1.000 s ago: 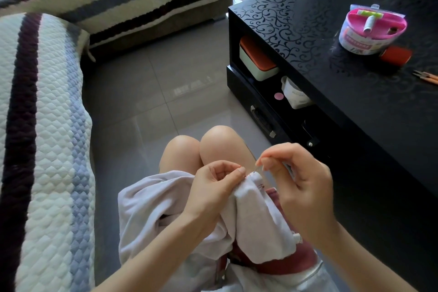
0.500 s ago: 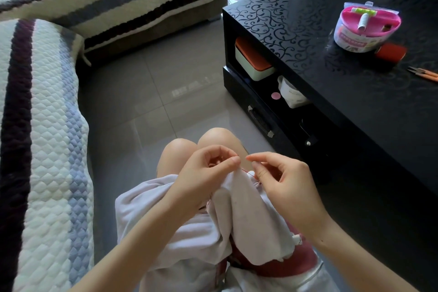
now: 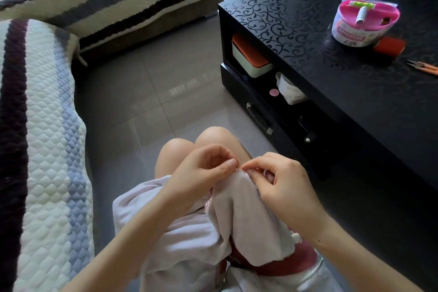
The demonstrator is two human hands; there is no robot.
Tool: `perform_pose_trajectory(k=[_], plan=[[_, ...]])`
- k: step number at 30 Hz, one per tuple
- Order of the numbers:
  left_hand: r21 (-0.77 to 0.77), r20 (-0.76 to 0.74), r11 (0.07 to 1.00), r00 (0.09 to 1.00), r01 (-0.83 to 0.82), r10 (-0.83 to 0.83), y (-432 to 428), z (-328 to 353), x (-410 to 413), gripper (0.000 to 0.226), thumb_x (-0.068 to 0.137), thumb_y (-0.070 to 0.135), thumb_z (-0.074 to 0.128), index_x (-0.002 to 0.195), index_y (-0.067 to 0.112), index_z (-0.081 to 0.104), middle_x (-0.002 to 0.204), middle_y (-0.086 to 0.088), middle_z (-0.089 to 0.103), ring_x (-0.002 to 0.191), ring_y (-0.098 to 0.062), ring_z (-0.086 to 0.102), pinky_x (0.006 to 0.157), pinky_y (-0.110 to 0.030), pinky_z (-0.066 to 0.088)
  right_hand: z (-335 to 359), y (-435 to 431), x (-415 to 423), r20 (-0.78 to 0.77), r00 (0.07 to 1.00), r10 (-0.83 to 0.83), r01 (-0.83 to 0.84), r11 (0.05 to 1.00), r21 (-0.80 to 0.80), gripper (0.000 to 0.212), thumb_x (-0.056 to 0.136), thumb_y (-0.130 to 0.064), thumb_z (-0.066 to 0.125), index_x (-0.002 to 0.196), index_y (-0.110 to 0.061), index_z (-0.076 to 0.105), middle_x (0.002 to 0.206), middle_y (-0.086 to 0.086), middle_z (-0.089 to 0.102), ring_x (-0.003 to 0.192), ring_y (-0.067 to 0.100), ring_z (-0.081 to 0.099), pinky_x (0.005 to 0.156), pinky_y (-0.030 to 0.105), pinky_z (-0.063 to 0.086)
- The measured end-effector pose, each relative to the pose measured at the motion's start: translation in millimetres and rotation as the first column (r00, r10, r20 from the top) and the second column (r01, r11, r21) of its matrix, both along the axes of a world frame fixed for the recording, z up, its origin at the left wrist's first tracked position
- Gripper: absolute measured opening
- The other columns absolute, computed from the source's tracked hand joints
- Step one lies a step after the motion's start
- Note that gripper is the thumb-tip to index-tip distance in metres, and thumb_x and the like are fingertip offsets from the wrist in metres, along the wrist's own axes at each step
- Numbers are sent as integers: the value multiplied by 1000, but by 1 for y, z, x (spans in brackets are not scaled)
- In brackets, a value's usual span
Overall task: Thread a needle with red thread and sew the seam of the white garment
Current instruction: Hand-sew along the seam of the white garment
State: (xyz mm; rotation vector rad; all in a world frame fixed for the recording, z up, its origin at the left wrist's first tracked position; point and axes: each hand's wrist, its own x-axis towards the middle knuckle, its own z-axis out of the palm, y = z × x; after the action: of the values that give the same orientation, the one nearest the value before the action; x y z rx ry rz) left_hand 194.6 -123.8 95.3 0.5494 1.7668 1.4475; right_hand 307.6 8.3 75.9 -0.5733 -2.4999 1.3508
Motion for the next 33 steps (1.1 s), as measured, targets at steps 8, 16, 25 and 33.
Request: perform_pose_trajectory(k=[8,16,25,33], plan=[[-28,65,999,998,28,-26,-1,5,-2,11,77,24,59,75,13,61,71,2,65,73,-20,52,61,-29,36,-1,2,-1,-48,998,33,-34,999,-8,13,83,-20,62,80,-26,73,67,-15,56,60,3,51,58,18,36],[19,271,998,960,61,-64,0,12,-4,6,75,16,60,71,11,60,70,-2,61,68,-14,52,58,-21,36,0,2,0,-95,994,58,-69,990,-125,14,81,-23,59,79,-26,73,71,-12,60,62,13,54,58,22,41],[15,326,995,940,102,-102,0,14,-7,5,75,15,60,72,14,63,70,-1,63,66,-14,53,59,-29,30,1,2,1,-142,988,59,-82,983,-161,12,82,-22,61,81,-23,73,73,-12,62,63,17,58,59,35,48],[22,341,994,933,111,-111,0,15,-7,9,76,15,60,69,16,65,68,1,62,65,-12,53,60,-28,32,2,2,3,-168,984,62,-89,983,-159,11,83,-22,62,83,-22,73,75,-12,64,66,18,61,61,39,50]])
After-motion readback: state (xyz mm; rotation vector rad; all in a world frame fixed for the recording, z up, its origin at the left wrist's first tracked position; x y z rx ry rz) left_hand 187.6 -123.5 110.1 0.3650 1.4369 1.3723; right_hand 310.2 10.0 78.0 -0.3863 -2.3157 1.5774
